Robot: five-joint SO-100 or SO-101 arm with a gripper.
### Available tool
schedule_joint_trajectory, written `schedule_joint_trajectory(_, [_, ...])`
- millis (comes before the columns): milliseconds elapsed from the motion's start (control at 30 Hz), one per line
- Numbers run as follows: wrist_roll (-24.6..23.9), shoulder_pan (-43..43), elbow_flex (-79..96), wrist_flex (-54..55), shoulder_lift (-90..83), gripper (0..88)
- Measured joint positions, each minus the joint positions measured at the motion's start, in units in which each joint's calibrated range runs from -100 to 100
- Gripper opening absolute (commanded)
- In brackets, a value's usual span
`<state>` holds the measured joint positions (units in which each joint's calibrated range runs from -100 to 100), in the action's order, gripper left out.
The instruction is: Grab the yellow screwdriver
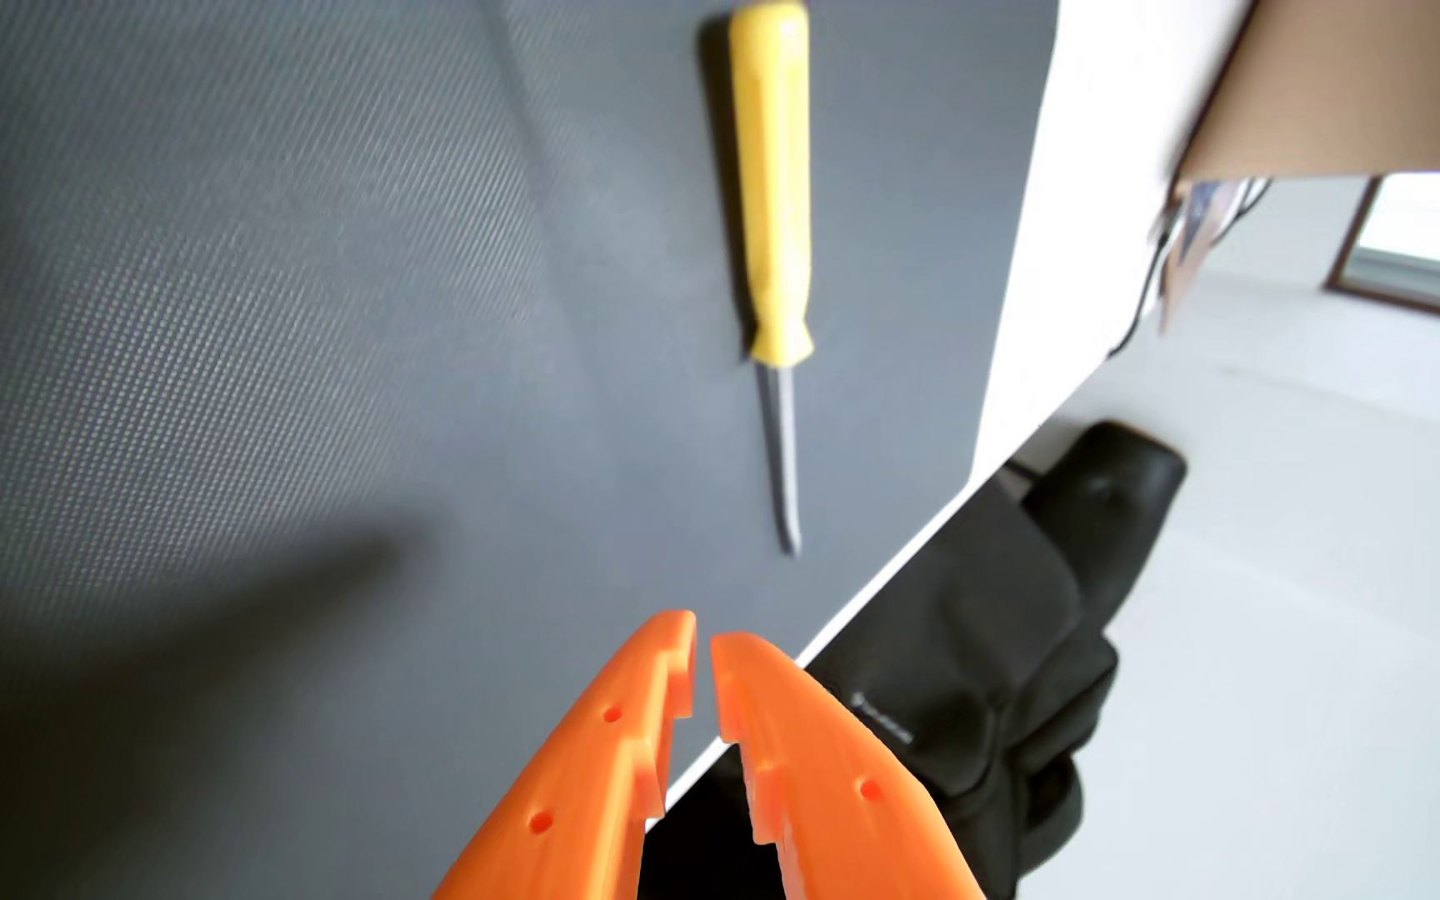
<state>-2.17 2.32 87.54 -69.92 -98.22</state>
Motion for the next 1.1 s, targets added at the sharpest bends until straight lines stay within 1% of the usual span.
schedule_joint_trajectory(167, [-2.3,2.85,-0.99,1.92,0.17,1.3])
schedule_joint_trajectory(367, [-2.41,3.9,-3.97,2.01,0.17,1.3])
schedule_joint_trajectory(500, [-2.41,3.97,-6.23,2.01,3.73,1.3])
schedule_joint_trajectory(667, [-1.36,3.97,-11.29,2.27,14.16,1.4])
schedule_joint_trajectory(1100, [2.56,3.97,-27.27,8.72,50.19,1.5])
